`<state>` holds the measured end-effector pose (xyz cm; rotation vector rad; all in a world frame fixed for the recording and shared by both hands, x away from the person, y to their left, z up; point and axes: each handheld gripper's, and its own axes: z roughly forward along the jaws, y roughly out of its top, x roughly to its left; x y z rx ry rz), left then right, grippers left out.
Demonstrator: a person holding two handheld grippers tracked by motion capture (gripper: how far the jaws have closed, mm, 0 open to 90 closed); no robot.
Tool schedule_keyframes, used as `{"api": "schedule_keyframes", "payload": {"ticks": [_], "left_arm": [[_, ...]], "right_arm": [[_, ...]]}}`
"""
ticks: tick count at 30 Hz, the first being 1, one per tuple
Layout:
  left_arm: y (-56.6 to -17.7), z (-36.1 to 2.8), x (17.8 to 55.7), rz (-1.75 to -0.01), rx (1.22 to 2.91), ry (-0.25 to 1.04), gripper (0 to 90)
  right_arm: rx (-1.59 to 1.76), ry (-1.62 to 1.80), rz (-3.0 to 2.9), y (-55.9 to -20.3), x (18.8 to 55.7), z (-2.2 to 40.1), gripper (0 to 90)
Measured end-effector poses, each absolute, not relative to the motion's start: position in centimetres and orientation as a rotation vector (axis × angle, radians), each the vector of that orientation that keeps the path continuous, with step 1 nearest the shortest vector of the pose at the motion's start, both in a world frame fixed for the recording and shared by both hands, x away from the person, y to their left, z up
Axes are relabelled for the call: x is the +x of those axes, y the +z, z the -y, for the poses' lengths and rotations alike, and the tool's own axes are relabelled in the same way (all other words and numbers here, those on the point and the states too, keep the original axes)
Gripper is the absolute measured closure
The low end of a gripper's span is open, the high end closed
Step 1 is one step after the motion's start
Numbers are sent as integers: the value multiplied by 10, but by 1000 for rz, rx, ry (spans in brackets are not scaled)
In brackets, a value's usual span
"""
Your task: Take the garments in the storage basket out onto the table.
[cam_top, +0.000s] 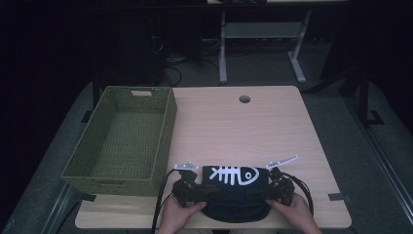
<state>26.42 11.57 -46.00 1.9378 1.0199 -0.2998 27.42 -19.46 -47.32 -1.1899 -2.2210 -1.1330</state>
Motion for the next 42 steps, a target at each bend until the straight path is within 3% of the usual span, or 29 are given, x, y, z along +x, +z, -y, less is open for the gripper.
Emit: {"api": "schedule_keyframes", "payload": {"ticks": [13, 18, 29, 35, 42], "left_arm": [[-464, -95, 296, -1051, 1934, -221, 701], [-461, -96, 304, -1062, 1914, -223, 691], [-438, -98, 278, -947, 1880, -297, 695], [-457, -93, 274, -959, 1948, -369, 730], [-470, -94, 272, -962, 1978, -353, 759]], "right_arm": [[-1278, -1135, 2291, -474, 308, 202, 847], [-1304, -1157, 2250, -471, 319, 205, 774], [-1151, -1253, 2186, -450, 287, 196, 776], [-1165, -1190, 2200, -466, 280, 193, 790], [-1183, -1168, 2246, -475, 276, 190, 823]]}}
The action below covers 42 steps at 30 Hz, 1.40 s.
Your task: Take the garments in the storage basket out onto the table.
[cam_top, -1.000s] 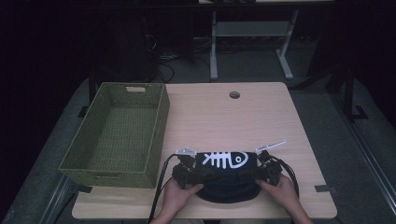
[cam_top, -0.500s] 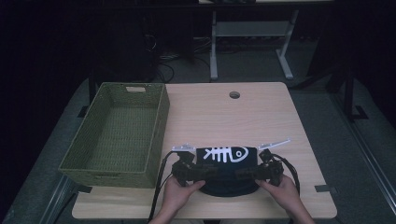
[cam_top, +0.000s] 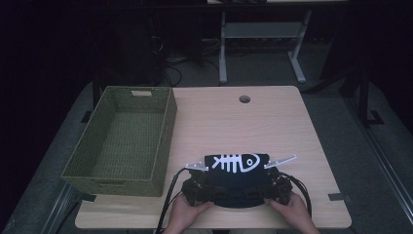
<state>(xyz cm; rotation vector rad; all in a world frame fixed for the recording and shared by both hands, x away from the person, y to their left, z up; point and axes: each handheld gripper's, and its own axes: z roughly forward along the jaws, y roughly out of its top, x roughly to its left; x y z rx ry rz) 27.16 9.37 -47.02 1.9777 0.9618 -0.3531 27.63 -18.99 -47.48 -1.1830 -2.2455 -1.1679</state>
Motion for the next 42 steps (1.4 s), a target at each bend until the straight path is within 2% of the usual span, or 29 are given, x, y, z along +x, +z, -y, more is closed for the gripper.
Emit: {"api": "schedule_keyframes", "payload": {"ticks": [2, 10, 21, 30, 42], "left_arm": [[-467, -93, 272, -956, 1977, -352, 743], [-448, -103, 271, -938, 1941, -294, 735], [-470, -112, 275, -1002, 1940, -308, 744], [-453, -117, 276, -1013, 1909, -233, 693], [-456, -132, 292, -1153, 1816, -154, 618]], "right_arm": [[-1175, -1171, 2247, -472, 277, 190, 794], [-1192, -1256, 2241, -450, 272, 208, 793], [-1241, -1207, 2242, -470, 269, 214, 839], [-1286, -1298, 2250, -449, 272, 223, 696], [-1501, -1302, 2232, -455, 297, 249, 594]]}}
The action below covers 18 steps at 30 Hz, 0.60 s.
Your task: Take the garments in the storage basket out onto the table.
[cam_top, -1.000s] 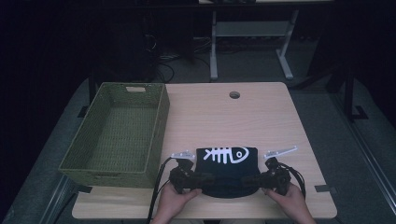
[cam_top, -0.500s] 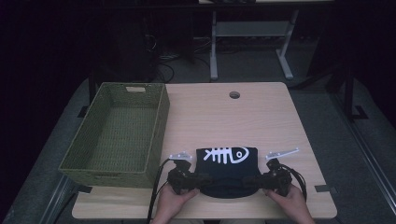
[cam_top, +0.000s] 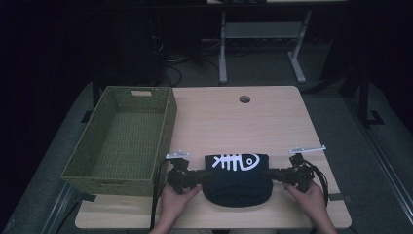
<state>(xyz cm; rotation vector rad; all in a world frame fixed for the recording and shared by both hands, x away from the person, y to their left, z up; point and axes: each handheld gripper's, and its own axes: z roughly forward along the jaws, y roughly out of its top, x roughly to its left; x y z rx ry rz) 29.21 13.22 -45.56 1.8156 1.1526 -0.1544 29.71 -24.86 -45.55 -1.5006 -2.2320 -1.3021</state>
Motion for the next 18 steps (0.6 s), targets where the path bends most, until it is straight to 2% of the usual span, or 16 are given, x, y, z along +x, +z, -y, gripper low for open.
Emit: {"api": "schedule_keyframes", "payload": {"ticks": [8, 18], "left_arm": [[-462, -135, 297, -1216, 1792, -116, 564], [-470, -132, 302, -1257, 1796, -132, 511]], "right_arm": [[-1579, -1282, 2229, -468, 308, 253, 540], [-1583, -1285, 2216, -475, 308, 249, 530]]}}
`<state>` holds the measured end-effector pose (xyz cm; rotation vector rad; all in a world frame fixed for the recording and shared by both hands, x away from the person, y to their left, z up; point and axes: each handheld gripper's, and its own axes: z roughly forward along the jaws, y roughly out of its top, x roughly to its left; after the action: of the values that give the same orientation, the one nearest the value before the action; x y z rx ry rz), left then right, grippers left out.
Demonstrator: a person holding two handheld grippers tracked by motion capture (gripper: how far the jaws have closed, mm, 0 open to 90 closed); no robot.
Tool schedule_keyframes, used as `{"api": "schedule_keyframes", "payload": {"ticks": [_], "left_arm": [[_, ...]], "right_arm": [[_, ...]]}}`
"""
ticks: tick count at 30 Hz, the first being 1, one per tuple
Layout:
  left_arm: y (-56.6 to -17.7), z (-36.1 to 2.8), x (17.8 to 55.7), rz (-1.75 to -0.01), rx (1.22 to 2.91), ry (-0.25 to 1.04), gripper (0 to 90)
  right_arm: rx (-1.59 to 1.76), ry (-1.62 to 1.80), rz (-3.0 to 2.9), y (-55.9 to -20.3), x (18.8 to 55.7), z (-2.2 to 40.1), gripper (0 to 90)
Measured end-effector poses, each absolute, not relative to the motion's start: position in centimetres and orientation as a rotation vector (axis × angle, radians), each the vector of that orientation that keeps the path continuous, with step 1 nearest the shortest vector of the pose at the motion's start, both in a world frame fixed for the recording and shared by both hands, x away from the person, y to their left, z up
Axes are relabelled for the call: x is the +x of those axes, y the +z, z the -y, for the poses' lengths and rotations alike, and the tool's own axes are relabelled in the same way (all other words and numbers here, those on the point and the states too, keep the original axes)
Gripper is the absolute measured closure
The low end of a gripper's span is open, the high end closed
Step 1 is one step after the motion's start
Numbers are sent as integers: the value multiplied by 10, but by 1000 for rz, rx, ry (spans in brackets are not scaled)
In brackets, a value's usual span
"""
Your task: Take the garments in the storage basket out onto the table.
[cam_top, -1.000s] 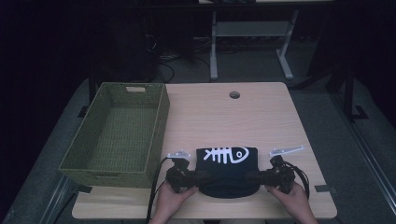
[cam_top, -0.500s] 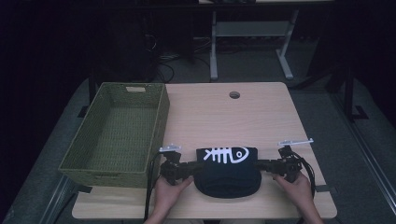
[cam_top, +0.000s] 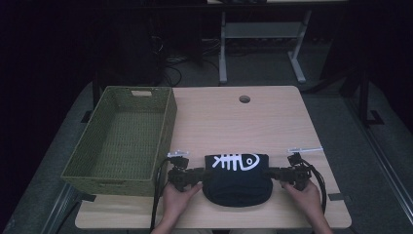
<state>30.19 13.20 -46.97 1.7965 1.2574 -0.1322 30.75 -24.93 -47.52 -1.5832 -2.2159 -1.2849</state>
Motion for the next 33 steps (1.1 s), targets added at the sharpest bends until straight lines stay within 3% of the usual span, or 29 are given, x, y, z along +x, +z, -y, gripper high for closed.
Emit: {"api": "schedule_keyframes", "payload": {"ticks": [11, 28, 33], "left_arm": [[-476, -130, 303, -1276, 1775, -164, 490], [-476, -120, 302, -1199, 1810, -156, 744], [-473, -118, 303, -1192, 1815, -150, 774]], "right_arm": [[-1574, -1286, 2222, -476, 304, 245, 593], [-1533, -1286, 2214, -480, 302, 245, 759], [-1531, -1288, 2223, -478, 301, 247, 782]]}}
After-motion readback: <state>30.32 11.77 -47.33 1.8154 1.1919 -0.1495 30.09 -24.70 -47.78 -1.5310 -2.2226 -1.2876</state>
